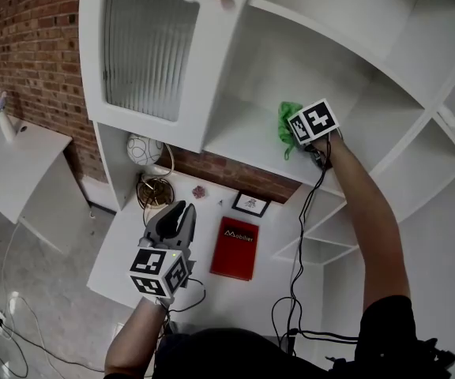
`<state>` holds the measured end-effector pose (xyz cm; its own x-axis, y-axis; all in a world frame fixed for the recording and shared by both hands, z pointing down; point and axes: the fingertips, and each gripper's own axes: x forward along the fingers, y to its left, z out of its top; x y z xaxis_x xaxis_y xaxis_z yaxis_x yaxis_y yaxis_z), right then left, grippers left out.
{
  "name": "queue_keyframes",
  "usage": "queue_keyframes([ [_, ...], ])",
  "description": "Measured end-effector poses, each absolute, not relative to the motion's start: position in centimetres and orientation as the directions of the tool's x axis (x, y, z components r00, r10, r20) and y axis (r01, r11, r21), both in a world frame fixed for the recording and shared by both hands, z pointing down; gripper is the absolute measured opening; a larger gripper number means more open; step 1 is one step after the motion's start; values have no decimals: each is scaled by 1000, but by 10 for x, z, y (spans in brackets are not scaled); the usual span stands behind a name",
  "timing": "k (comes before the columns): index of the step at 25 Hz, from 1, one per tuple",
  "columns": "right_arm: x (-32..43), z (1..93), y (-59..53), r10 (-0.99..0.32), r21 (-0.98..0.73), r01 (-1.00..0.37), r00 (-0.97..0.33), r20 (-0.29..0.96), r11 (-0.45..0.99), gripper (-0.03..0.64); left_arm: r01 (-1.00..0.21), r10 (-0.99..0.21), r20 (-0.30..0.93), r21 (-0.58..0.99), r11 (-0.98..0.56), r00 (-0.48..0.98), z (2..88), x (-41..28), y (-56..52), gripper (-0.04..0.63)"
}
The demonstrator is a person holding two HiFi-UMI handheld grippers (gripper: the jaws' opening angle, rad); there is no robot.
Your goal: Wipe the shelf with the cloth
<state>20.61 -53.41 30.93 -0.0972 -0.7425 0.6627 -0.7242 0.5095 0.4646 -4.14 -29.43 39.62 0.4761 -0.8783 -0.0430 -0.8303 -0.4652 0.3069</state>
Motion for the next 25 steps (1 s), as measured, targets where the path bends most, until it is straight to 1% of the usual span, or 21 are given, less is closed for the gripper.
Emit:
queue_keyframes([
  [7, 249, 311, -521, -732, 556, -675, 34, 680, 485, 52, -810, -858, -32, 316, -495, 512, 403, -23, -297, 64],
  [10, 267, 312, -515, -715, 606, -632, 116, 690, 482, 52, -803, -851, -32, 317, -506, 523, 403, -17, -298, 64],
  [14, 288, 314, -509, -686, 702, -504, 262, 679, 503, 52, -796, -846, -36, 318, -515, 532, 403, -14, -299, 64],
  [17, 298, 321, -503, -649, 731, -436, 351, 675, 525, 51, -796, -846, -34, 321, -514, 533, 404, -14, -299, 64],
  [21, 312, 323, -497, -603, 767, -315, 481, 637, 559, 51, -797, -847, -32, 322, -511, 530, 406, -16, -298, 64],
  [23, 315, 324, -497, -596, 769, -292, 498, 630, 569, 51, -796, -849, -30, 331, -506, 528, 408, -19, -298, 64],
  [25, 318, 325, -495, -584, 760, -312, 496, 642, 570, 51, -793, -850, -23, 348, -501, 526, 411, -21, -297, 64],
])
